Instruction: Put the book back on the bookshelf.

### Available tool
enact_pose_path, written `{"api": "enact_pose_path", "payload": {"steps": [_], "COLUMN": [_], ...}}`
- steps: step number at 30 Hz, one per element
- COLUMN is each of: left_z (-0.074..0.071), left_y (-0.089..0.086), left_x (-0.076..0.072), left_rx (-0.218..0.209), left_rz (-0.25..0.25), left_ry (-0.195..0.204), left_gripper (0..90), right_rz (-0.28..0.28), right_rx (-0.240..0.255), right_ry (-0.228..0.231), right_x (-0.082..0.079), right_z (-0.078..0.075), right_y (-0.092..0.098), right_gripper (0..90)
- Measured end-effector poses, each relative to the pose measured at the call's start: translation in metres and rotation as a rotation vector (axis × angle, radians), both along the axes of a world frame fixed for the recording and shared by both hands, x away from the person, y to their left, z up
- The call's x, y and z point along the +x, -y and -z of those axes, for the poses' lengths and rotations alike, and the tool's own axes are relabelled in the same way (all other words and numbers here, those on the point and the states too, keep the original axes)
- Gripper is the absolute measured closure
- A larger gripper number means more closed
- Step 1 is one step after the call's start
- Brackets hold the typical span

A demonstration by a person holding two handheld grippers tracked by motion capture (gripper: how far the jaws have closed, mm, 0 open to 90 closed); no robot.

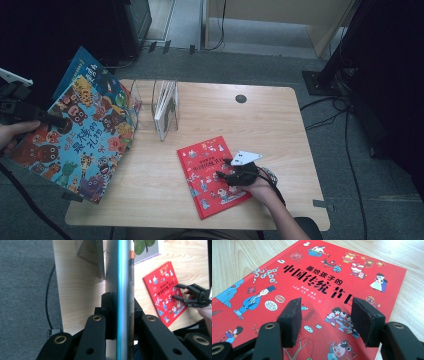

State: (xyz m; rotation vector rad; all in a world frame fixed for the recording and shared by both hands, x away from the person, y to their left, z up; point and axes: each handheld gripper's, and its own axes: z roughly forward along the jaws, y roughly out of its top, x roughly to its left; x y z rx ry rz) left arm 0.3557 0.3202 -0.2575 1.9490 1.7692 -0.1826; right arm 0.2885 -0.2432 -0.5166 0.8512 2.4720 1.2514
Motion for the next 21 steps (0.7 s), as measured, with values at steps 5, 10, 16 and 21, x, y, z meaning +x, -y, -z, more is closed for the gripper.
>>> {"api": "enact_pose_path", "payload": {"steps": [5,10,16,21], "left_z": [-0.003,-0.007,-0.018,-0.032], "left_y": [0.001,0.004,0.002,-0.004], "left_x": [0.012,0.024,0.024,0.019], "left_rx": [-0.003,0.003,0.012,0.007], "left_rz": [-0.024,-0.035,-0.04,-0.059], "left_ry": [0.001,-0.029,-0.024,0.014], "left_gripper": [81.5,81.6,81.6,81.5], "right_rz": [0.001,-0.001,-0.001,-0.003], "right_rx": [0.0,-0.009,-0.008,-0.008], "right_ry": [0.001,0.007,0.007,0.012], "right_x": [0.0,0.0,0.0,0.0], "right_z": [0.0,0.0,0.0,0.0], "right_y": [0.0,0.0,0.0,0.001], "right_gripper": [42.9,43.6,44.2,44.3]}}
